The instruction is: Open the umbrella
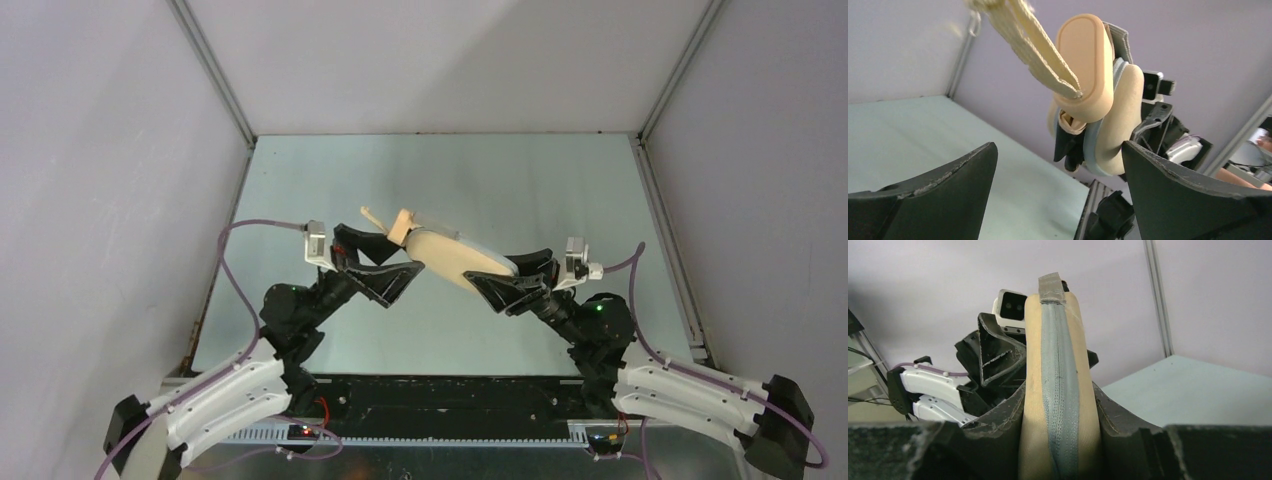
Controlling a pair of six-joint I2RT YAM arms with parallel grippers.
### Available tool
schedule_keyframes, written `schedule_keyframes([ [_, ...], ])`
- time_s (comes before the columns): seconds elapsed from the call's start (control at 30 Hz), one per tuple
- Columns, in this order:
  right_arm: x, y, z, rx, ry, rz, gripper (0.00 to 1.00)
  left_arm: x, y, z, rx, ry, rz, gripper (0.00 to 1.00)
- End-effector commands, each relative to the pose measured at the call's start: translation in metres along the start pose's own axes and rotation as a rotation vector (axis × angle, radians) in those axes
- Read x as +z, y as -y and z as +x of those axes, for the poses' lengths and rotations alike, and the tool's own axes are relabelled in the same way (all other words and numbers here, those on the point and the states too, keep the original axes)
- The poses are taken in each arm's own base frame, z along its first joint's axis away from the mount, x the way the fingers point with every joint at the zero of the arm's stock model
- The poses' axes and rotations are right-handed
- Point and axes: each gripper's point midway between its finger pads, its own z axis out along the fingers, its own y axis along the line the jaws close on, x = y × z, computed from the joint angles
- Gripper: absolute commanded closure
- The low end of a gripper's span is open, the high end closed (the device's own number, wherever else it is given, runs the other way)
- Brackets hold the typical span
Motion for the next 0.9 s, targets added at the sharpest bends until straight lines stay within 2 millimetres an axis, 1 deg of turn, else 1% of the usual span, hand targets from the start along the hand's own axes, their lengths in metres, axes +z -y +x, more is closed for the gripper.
schedule_keyframes([
  [0.0,0.009,-0.026,-0.054,0.029,0.229,-0.094,1.0,0.008,0.042,-0.033,0.01,0.142,0.183,0.0],
  [0.07,0.01,-0.03,-0.055,0.042,0.239,-0.113,1.0,0.011,0.044,-0.03,0.006,0.137,0.197,0.0],
  [0.2,0.012,-0.031,-0.052,0.059,0.233,-0.122,1.0,0.018,0.049,-0.027,0.003,0.127,0.215,0.0],
  [0.23,0.012,-0.031,-0.052,0.061,0.232,-0.122,1.0,0.02,0.05,-0.024,-0.002,0.117,0.219,0.0],
  [0.4,0.012,-0.032,-0.051,0.066,0.231,-0.125,1.0,0.026,0.057,-0.023,-0.021,0.121,0.249,0.01],
  [0.53,0.013,-0.03,-0.049,0.053,0.224,-0.116,1.0,0.034,0.063,-0.019,-0.033,0.104,0.277,0.1],
  [0.63,0.013,-0.029,-0.049,0.049,0.224,-0.116,1.0,0.037,0.072,-0.023,-0.055,0.113,0.322,0.18],
  [0.67,0.013,-0.03,-0.05,0.048,0.227,-0.117,1.0,0.038,0.072,-0.019,-0.062,0.102,0.327,0.19],
  [0.7,0.013,-0.03,-0.05,0.046,0.225,-0.118,1.0,0.04,0.075,-0.022,-0.068,0.109,0.339,0.2],
  [0.73,0.012,-0.03,-0.05,0.045,0.226,-0.118,1.0,0.041,0.075,-0.018,-0.074,0.099,0.344,0.21],
  [0.87,0.013,-0.029,-0.048,0.045,0.221,-0.117,1.0,0.045,0.078,-0.018,-0.095,0.108,0.36,0.28],
])
